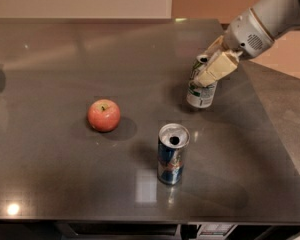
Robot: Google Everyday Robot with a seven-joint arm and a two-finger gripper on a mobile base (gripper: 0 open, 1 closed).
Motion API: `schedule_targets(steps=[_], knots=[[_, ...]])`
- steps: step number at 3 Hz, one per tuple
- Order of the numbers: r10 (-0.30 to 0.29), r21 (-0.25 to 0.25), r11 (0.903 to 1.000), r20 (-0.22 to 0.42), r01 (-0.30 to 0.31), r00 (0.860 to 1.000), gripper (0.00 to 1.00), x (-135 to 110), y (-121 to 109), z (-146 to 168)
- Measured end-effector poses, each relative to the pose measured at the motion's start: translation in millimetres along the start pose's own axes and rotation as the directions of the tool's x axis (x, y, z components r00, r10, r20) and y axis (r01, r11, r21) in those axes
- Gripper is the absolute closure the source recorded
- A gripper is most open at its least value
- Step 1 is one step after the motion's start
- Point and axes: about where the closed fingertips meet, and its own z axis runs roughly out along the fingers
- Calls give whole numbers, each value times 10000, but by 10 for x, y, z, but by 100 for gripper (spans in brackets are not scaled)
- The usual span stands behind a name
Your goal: Move 7up can near redbull can
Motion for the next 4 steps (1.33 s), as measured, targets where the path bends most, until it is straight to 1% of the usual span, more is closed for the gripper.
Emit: schedule_targets(steps=[1,2,3,4], knots=[[-448,-475,9978,124,454,9989,100,140,414,-73],[-1046,-597,9927,56,1048,9945,100,245,736,-114],[-1906,-650,9797,-107,1895,9816,100,285,1018,-101],[-2575,-816,9633,-137,2555,9662,100,313,1228,-86]])
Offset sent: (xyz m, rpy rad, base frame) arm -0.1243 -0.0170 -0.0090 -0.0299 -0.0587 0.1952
